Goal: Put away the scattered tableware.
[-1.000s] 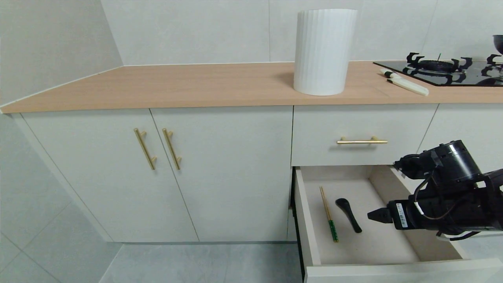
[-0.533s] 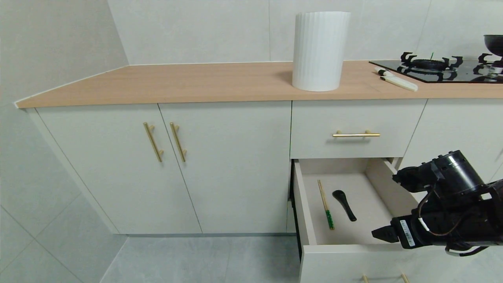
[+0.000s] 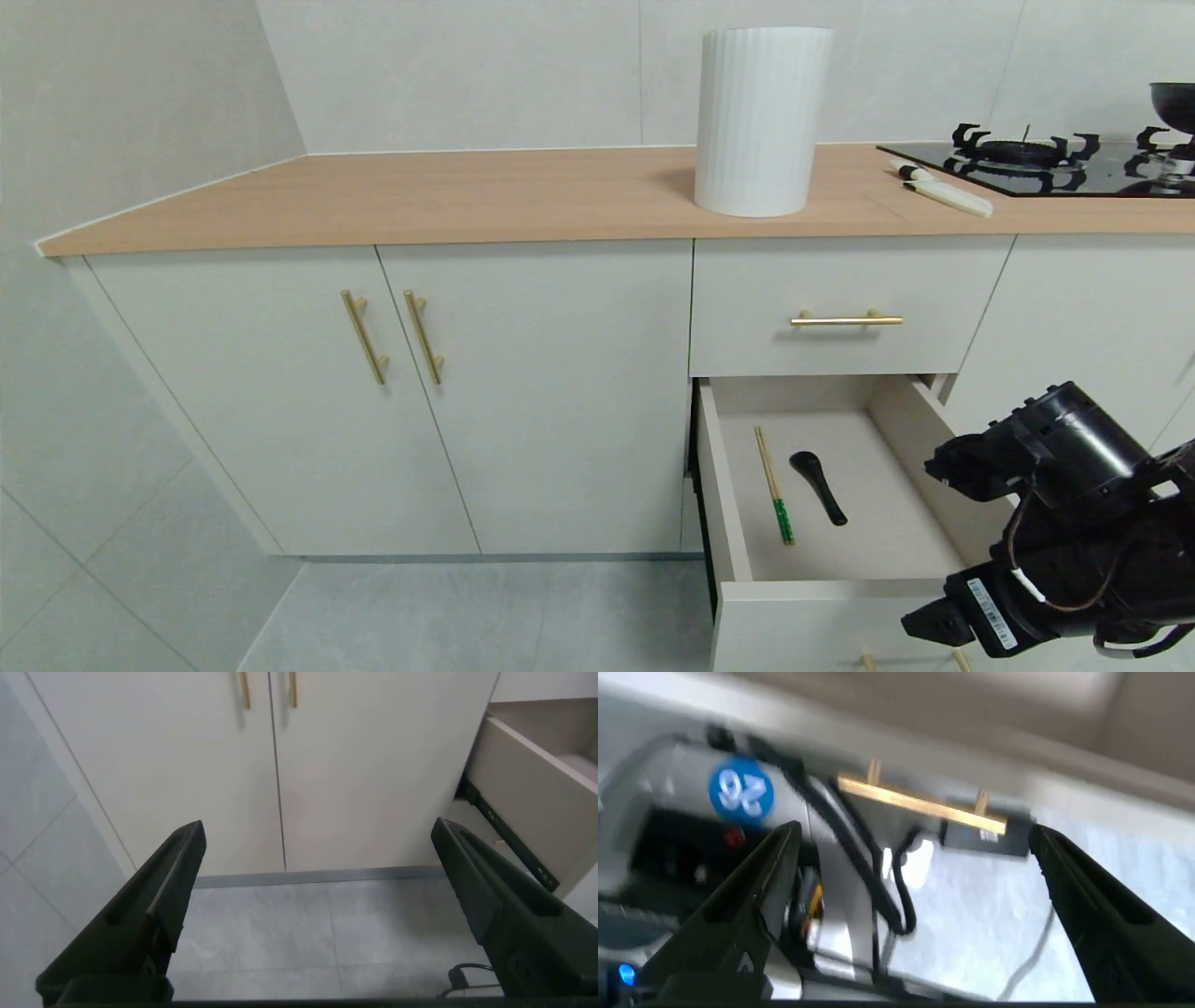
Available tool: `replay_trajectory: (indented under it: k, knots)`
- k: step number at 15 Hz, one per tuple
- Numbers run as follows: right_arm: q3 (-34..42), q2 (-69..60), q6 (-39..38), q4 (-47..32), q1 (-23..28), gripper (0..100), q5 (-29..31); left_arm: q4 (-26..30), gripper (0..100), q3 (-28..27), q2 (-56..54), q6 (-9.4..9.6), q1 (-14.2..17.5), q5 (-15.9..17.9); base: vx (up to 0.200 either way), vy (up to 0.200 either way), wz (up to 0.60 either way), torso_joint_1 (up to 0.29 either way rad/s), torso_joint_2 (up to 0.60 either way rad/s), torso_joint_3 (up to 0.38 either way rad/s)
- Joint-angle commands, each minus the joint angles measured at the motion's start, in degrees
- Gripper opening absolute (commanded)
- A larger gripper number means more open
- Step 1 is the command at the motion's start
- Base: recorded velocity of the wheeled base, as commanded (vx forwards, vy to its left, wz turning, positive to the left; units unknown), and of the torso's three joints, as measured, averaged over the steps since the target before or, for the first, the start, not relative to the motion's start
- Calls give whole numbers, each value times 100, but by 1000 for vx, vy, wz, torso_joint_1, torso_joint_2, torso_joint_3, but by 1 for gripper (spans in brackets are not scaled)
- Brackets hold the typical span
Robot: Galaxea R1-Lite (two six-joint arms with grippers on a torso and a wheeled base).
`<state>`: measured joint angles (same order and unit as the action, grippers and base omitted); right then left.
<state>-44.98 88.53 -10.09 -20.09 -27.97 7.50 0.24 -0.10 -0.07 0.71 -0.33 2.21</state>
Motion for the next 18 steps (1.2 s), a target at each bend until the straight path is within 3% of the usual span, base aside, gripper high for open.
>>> replay_trajectory:
  k: [1, 6, 9, 18]
  knots:
    - [-2, 200, -1, -83, -42, 100, 15, 2, 100, 1, 7, 0, -2, -1, 0, 0, 0, 0, 0, 0]
    - [-90, 850, -63, -48, 28, 100, 33, 2, 100, 1, 7, 0, -2, -1, 0, 0, 0, 0, 0, 0]
    - [-380, 1281, -494, -48, 239, 100, 59, 2, 100, 1, 7, 0, -11, -1, 0, 0, 0, 0, 0, 0]
    - [-582, 1527, -704, -4, 300, 100, 208, 2, 100, 1, 7, 0, -2, -1, 0, 0, 0, 0, 0, 0]
